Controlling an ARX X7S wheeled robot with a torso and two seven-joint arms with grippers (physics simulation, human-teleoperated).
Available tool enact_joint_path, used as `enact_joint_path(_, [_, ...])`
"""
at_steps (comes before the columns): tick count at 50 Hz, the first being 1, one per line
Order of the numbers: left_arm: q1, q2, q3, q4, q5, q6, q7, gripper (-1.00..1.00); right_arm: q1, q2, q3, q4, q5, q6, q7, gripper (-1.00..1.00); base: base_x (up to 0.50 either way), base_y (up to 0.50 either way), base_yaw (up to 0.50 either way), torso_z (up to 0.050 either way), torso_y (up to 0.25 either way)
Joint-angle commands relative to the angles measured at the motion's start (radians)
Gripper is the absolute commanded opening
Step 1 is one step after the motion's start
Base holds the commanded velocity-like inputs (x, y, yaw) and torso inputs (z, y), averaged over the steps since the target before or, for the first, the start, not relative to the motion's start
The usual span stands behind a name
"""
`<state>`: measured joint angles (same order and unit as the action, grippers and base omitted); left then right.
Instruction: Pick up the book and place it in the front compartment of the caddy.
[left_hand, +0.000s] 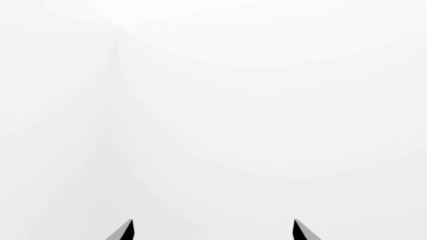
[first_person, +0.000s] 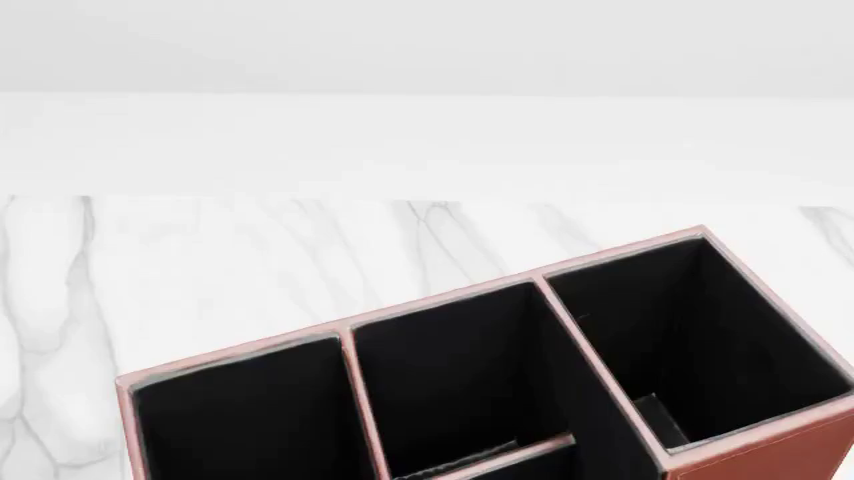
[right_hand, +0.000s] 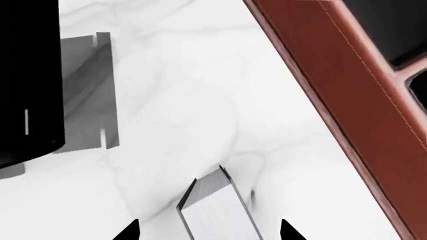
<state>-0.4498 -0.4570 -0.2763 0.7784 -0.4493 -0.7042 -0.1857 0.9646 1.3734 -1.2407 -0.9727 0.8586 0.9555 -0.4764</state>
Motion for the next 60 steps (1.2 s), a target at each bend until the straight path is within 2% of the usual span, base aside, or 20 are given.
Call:
enact_joint_path(1, [0.005,0.014,-0.014,-0.001,0.011,0.001,0.018,1.0,-0.022,-0.016,0.001,0.018,-0.032,-0.012,-0.009,1.0,0.0,0.0,0.0,0.0,0.0])
enact_joint_path(46, [0.01,0.005,-0.017,-0.007,-0.002,0.011,0.008,1.0,-0.066,-0.058,-0.044,0.079,-0.081,-0.033,0.002,1.0,0.0,0.0,0.0,0.0,0.0])
enact_joint_path(47, [0.01,0.005,-0.017,-0.007,-0.002,0.011,0.007,1.0,-0.067,-0.057,-0.044,0.078,-0.082,-0.036,0.001,-1.0,0.0,0.0,0.0,0.0,0.0])
enact_joint_path(60, [0.013,0.005,-0.013,-0.009,-0.004,0.017,0.005,1.0,-0.068,-0.048,-0.043,0.073,-0.077,-0.043,0.007,-1.0,0.0,0.0,0.0,0.0,0.0])
